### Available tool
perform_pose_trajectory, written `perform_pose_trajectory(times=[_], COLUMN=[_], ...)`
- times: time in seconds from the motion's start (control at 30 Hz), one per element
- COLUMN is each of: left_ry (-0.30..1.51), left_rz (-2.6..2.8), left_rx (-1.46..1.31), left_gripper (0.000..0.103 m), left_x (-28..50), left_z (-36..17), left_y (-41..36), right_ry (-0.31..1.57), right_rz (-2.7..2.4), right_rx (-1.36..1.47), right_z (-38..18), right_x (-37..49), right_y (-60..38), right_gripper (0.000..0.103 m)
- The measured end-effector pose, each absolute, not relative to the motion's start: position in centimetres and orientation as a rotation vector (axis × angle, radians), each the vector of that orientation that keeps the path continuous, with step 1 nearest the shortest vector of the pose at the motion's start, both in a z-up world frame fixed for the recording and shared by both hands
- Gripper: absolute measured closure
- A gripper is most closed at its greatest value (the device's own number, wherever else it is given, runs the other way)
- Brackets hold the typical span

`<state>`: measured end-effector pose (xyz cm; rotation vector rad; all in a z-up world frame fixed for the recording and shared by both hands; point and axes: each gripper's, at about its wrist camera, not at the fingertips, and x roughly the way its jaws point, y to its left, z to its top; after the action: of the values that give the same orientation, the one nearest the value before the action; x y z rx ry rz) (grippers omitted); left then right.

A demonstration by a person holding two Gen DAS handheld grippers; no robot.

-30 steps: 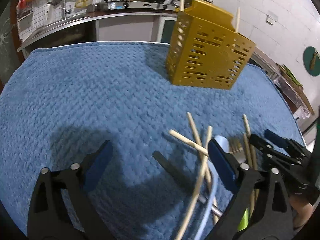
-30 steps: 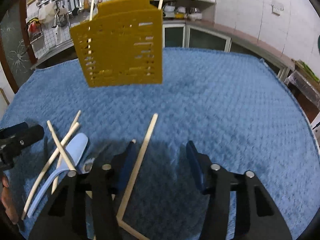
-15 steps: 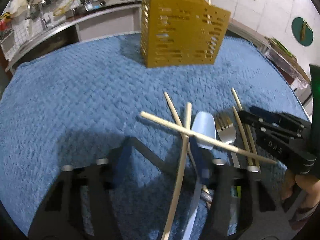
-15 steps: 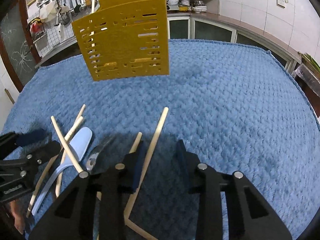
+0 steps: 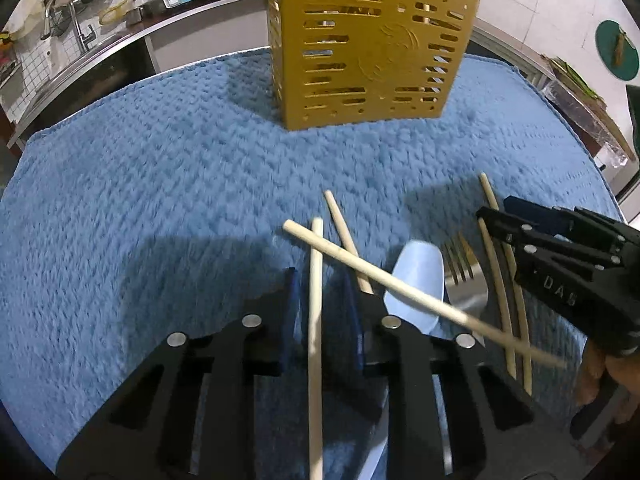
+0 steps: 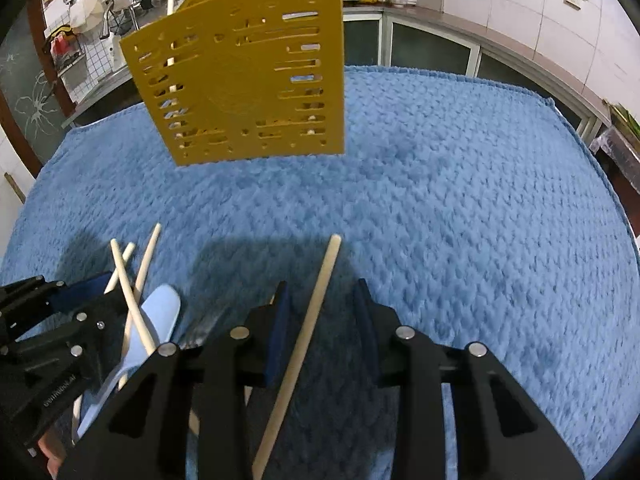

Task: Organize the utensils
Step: 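Close the left tool on another chopstick while the right tool grasps one too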

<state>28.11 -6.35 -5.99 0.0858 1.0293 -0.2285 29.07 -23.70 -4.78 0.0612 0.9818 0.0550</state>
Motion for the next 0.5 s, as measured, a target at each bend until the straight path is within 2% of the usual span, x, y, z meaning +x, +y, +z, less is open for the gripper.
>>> perform_pose_trajectory(times=[0.1,0.13,0.4,0.5], left_ry=[1.03,1.032,1.028,1.026], left_rz=[-0.215,-0.219,-0.262,-0.264], left_rx=[0.057,0.035,-0.062,-0.077], left_gripper=[0.096,0.098,0.099,0.099], left_x=[29.1,29.5,30.8,31.4], left_z=[-6.1,-6.1,-6.2,-6.2], left_y=[-6.1,-5.8,-4.4,-4.5], right_ry=[0.96,0.954,0.953,0.95], right_rz=[0.05,0.049,0.037,0.039], right_rx=[0.066,0.066,0.042,0.053], right_z=[-4.9,-4.9,-4.7,-4.7], right_x=[28.9,28.8,28.6,29.1], right_y=[-23.6,-23.6,-23.1,-22.9], right_gripper=[0.07,0.07,0.074,0.079])
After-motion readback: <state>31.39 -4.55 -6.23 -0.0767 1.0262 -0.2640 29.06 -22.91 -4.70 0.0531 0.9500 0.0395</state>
